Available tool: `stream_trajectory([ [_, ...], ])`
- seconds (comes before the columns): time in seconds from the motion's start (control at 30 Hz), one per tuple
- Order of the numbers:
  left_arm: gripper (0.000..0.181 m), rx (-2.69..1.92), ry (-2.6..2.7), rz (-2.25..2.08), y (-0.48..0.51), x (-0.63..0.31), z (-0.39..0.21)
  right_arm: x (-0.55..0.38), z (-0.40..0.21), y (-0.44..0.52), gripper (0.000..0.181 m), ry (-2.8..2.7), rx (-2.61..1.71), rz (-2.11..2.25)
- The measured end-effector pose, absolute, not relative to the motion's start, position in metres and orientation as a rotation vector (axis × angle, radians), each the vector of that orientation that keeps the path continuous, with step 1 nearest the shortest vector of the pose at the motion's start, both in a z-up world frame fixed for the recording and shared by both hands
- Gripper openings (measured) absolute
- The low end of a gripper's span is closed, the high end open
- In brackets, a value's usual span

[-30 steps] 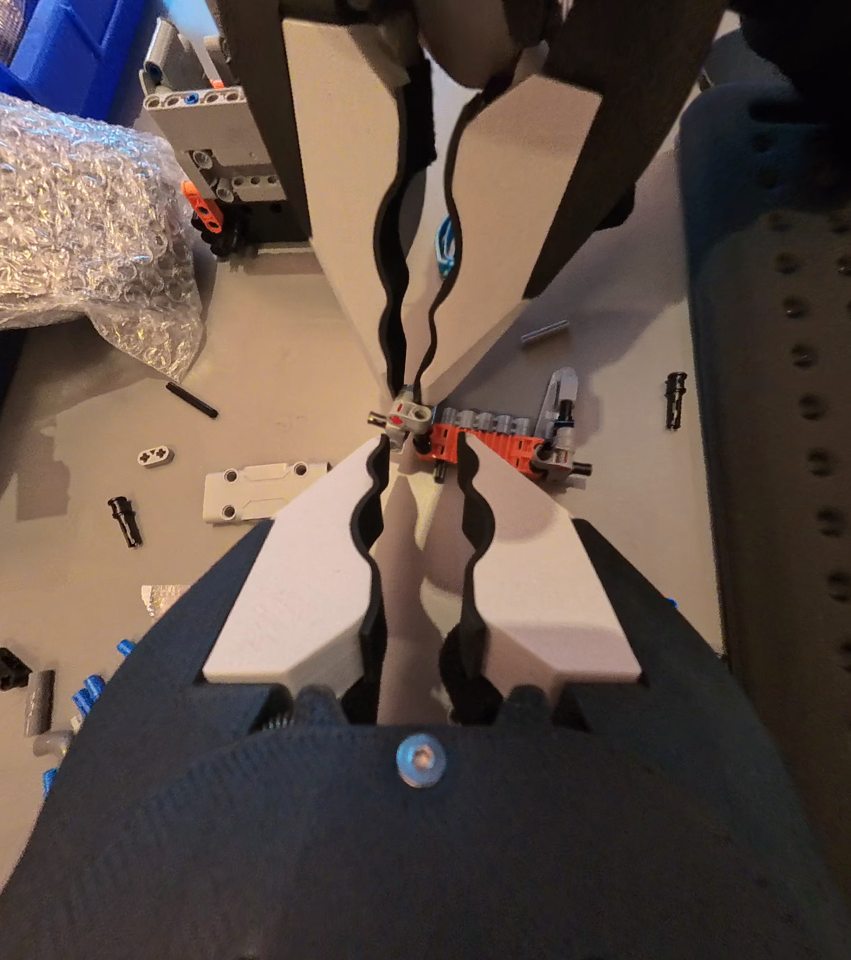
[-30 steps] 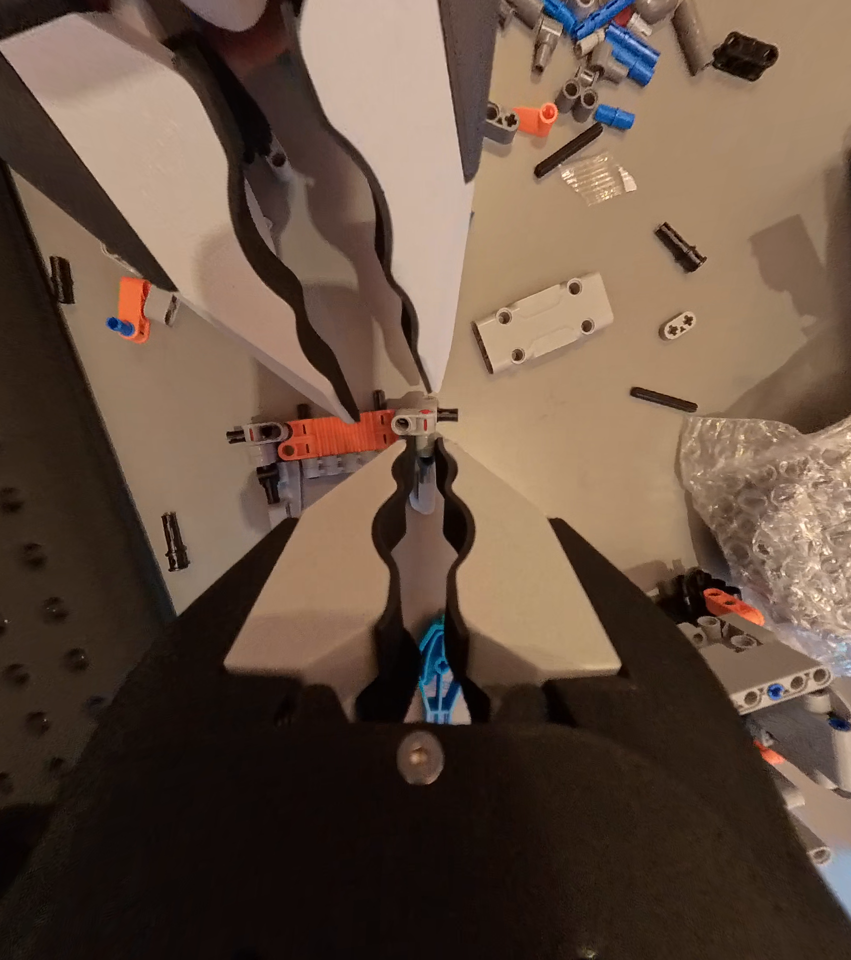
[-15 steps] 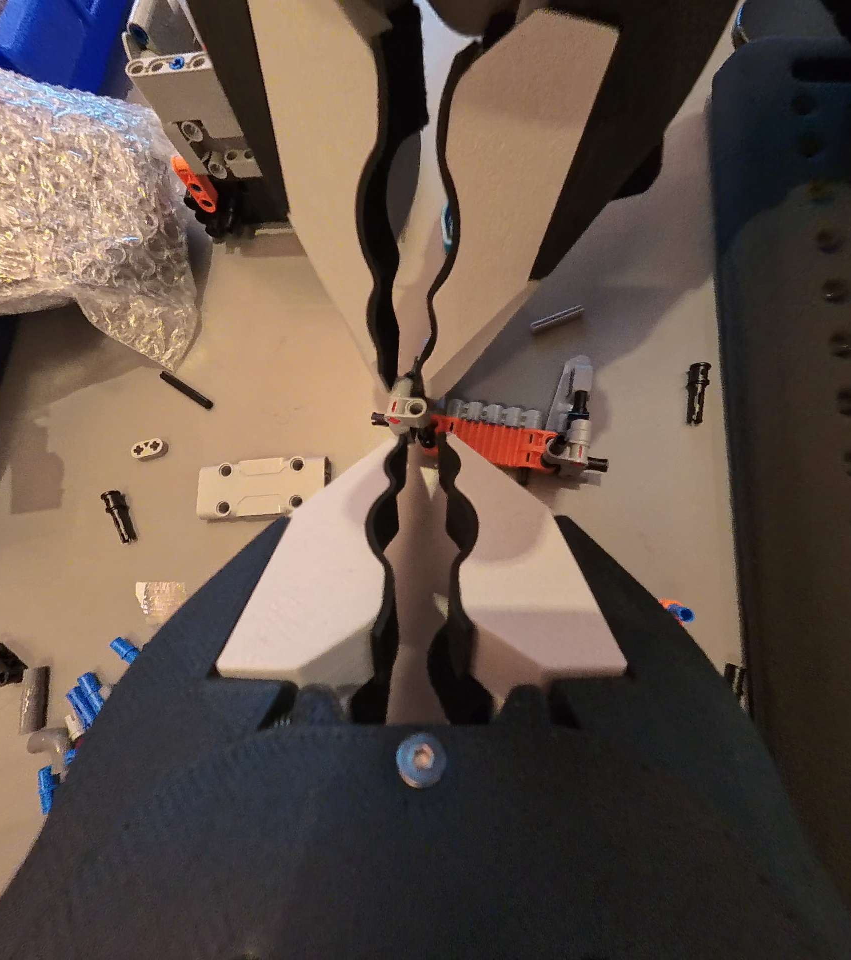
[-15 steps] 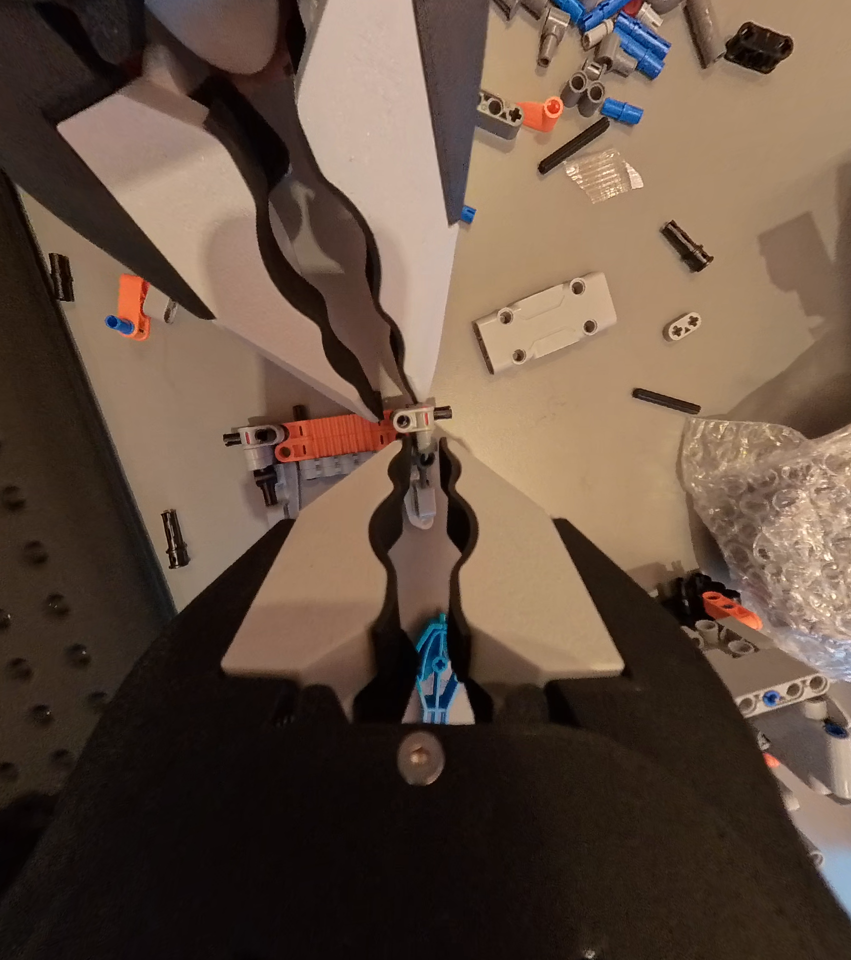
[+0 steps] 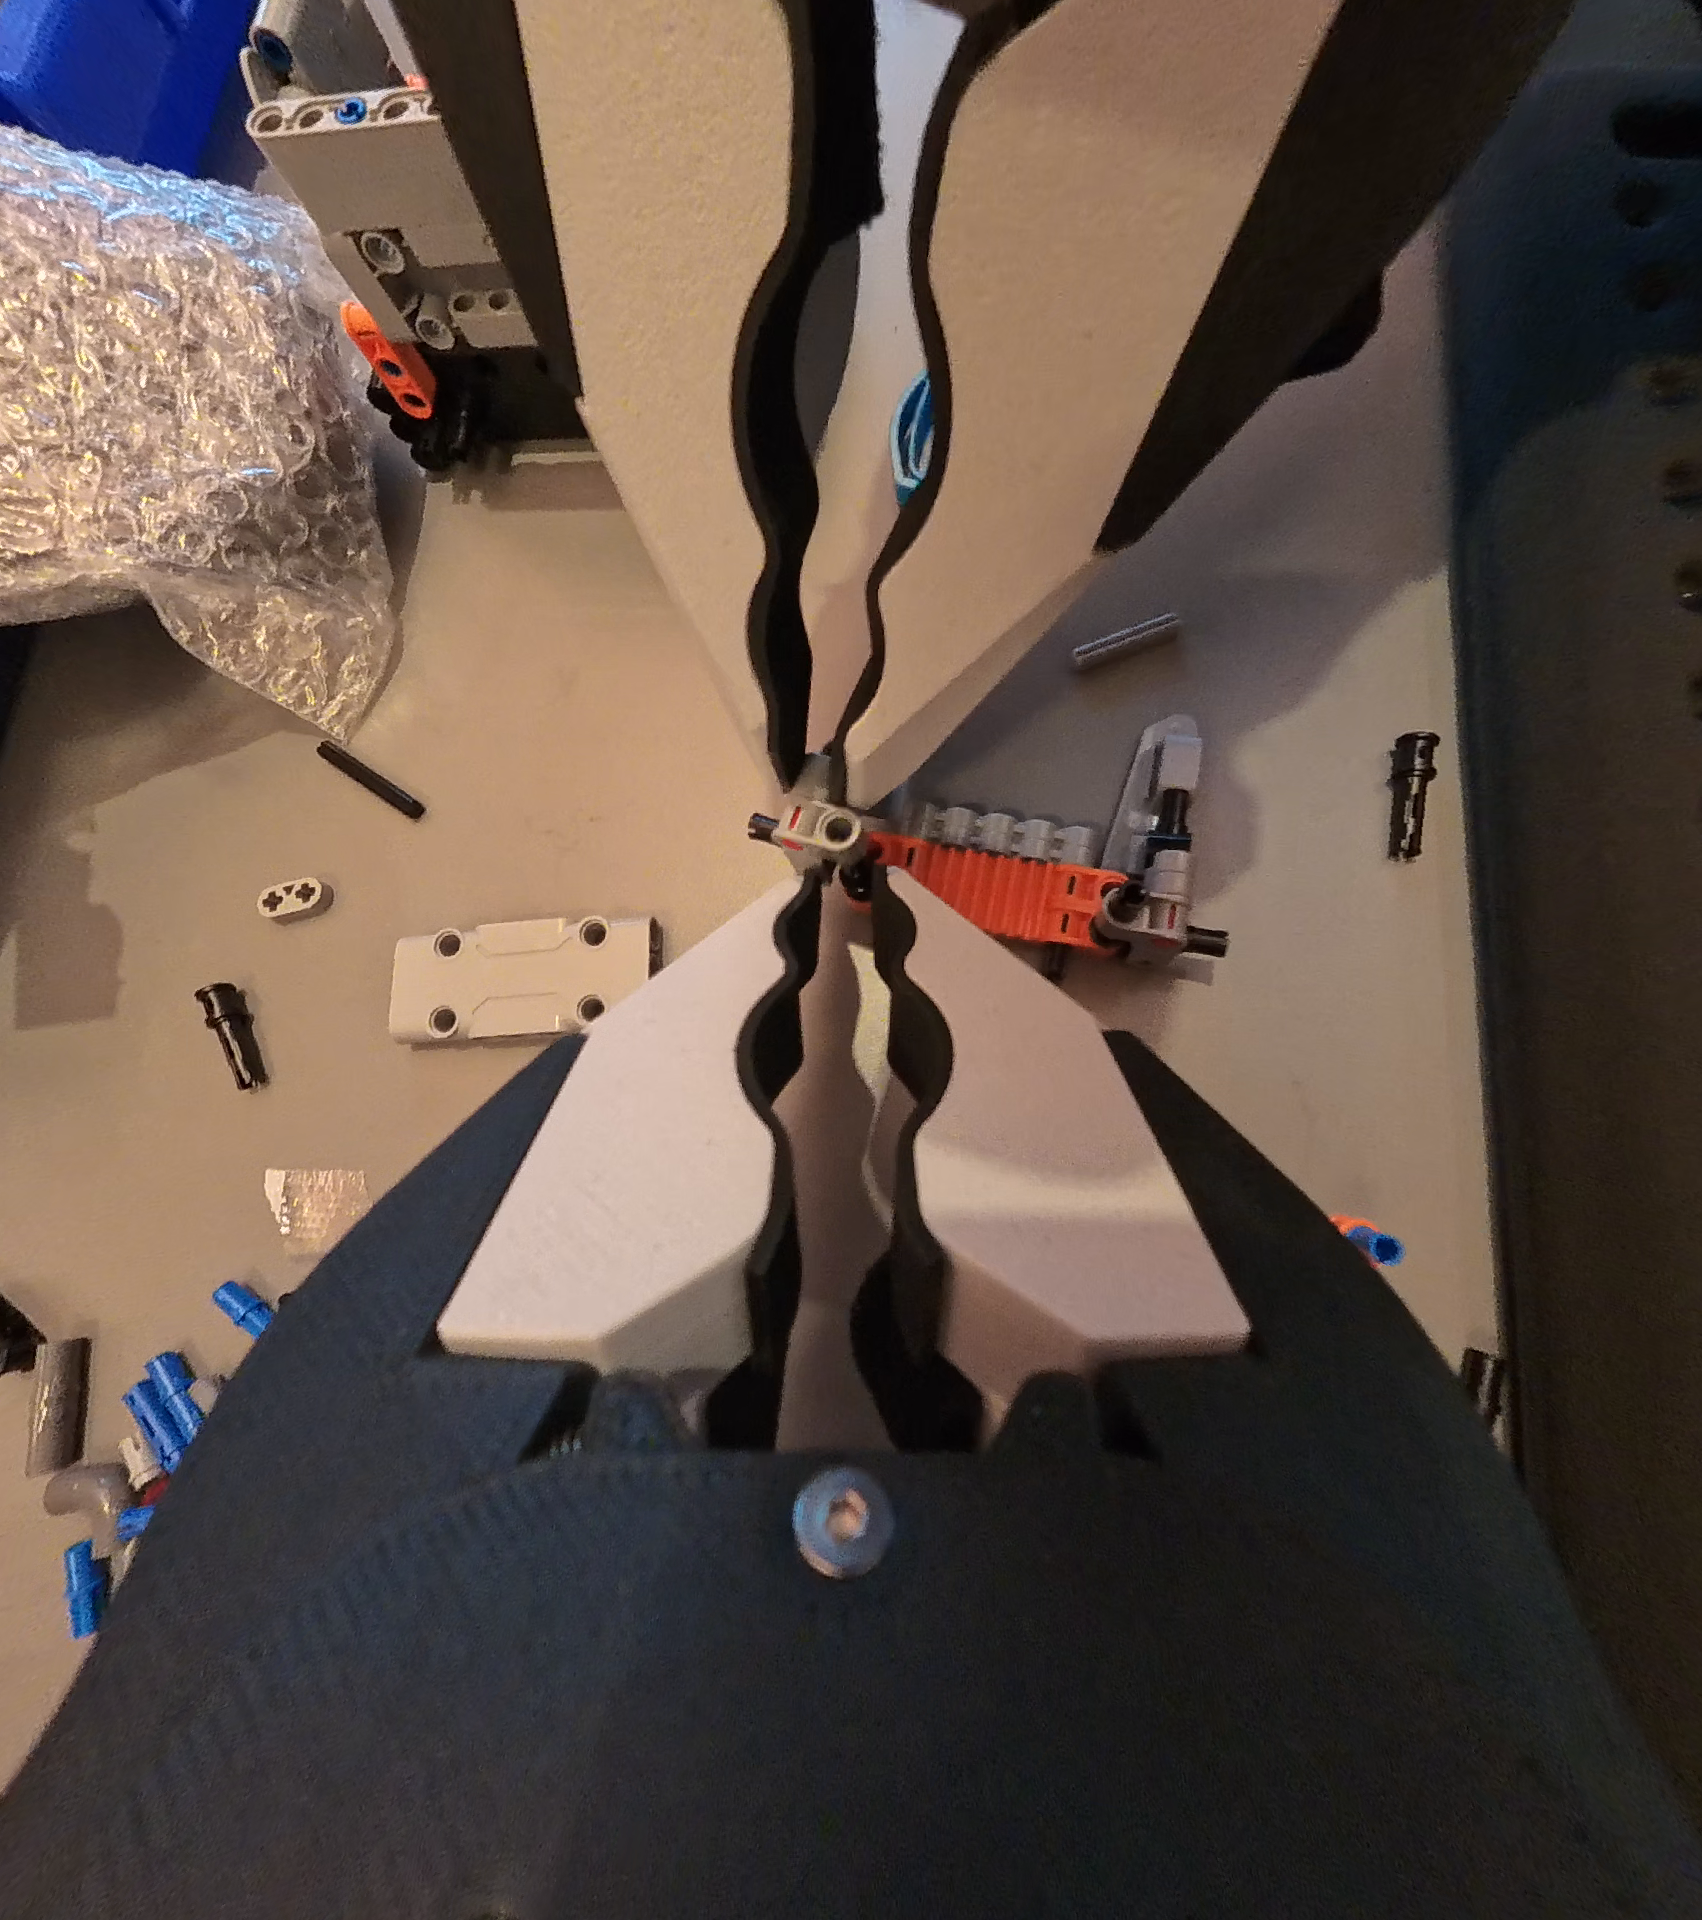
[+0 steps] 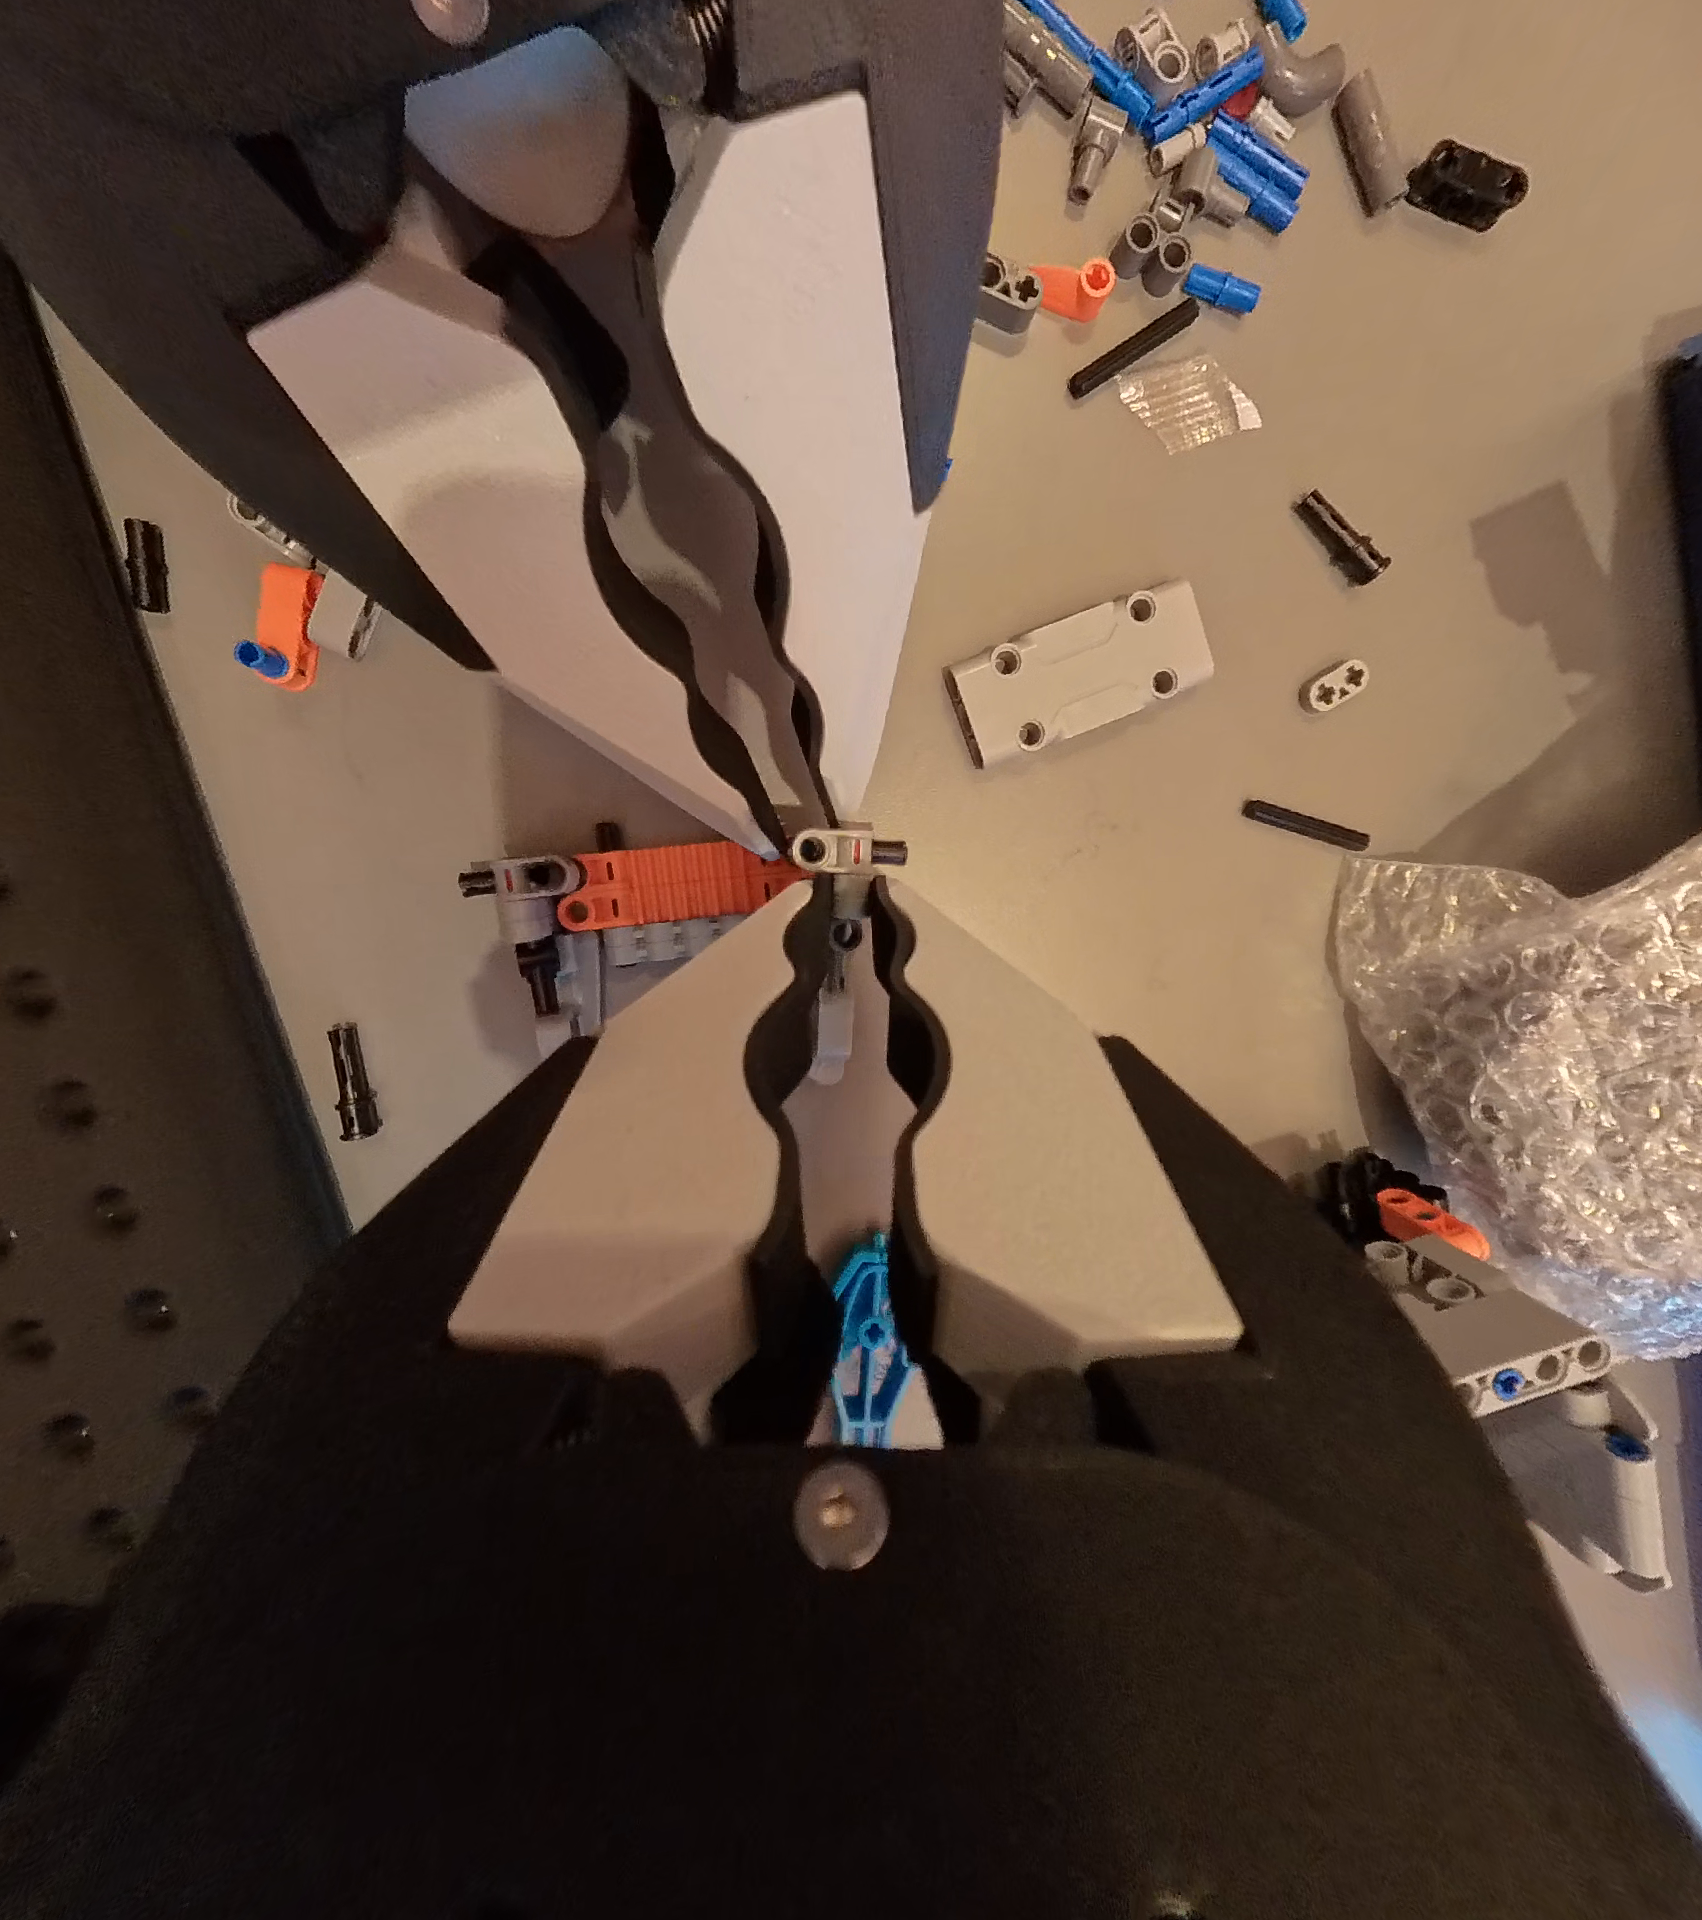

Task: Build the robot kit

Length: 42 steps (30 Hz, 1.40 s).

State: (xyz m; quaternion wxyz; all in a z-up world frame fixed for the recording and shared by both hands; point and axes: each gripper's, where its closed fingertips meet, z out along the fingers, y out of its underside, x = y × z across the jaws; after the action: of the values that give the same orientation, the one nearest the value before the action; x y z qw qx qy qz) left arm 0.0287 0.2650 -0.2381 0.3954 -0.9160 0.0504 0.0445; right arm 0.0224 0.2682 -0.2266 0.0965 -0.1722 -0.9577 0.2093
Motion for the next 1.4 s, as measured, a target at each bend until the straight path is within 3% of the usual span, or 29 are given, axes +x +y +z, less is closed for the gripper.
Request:
stream_trajectory([
  [0.97, 0.005, -2.291, 0.128, 0.067, 0.266, 0.030, -0.240, 0.023, -0.232, 0.269, 0.004, -2.799, -0.269, 0.419],
  [1.2, 0.000, -2.309, 0.165, 0.109, 0.265, 0.030, -0.240, 0.021, -0.227, 0.268, 0.011, -2.772, -0.361, 0.544],
  [1.4, 0.011, -2.295, 0.134, 0.051, 0.260, 0.030, -0.234, 0.019, -0.217, 0.277, 0.013, -2.775, -0.478, 0.679],
])
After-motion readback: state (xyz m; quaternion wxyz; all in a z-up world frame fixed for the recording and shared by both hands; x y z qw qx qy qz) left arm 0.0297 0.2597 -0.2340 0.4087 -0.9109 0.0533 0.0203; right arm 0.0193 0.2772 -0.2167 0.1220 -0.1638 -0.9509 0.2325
